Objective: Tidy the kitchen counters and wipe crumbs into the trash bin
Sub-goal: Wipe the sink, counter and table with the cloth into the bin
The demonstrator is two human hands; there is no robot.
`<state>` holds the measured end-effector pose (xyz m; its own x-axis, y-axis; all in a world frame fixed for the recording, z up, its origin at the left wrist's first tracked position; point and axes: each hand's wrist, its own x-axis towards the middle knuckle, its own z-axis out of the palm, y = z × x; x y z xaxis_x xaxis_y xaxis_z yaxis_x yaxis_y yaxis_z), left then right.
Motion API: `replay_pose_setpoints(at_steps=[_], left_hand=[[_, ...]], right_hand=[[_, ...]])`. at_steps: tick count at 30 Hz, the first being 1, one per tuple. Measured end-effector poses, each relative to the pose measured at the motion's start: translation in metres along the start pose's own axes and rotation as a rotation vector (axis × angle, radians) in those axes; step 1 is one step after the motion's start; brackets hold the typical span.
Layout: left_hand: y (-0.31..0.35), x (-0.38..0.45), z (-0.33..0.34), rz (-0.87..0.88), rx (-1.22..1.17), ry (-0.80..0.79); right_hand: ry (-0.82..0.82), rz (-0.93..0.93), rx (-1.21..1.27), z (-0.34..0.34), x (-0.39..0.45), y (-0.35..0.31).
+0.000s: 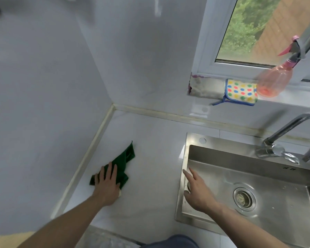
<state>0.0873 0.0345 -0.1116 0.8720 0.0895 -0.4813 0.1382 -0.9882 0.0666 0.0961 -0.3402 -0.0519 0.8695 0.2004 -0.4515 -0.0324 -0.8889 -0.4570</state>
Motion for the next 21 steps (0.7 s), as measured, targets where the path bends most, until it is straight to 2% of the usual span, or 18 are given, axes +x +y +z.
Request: replay_pose_setpoints(at_steps=[5, 9, 16, 21], left_hand=[[0.044, 0.02, -0.009, 0.033, -0.047, -0.006], [0.068, 0.049, -0.014, 0.019, -0.072, -0.061], [0.048, 0.104, -0.038, 0.032, -0.063, -0.08], [0.041, 0.146, -0.069, -0.088, -0.057, -0.082]], right_hand=[[-0.073, -0.09, -0.215, 0.018, 0.026, -0.009], [-0.082, -0.117, -0.272, 0.033, 0.051, -0.014], [-0.135, -0.104, -0.323, 0.067, 0.068, -0.019], [-0.184, -0.122, -0.342, 0.065, 0.069, -0.013]])
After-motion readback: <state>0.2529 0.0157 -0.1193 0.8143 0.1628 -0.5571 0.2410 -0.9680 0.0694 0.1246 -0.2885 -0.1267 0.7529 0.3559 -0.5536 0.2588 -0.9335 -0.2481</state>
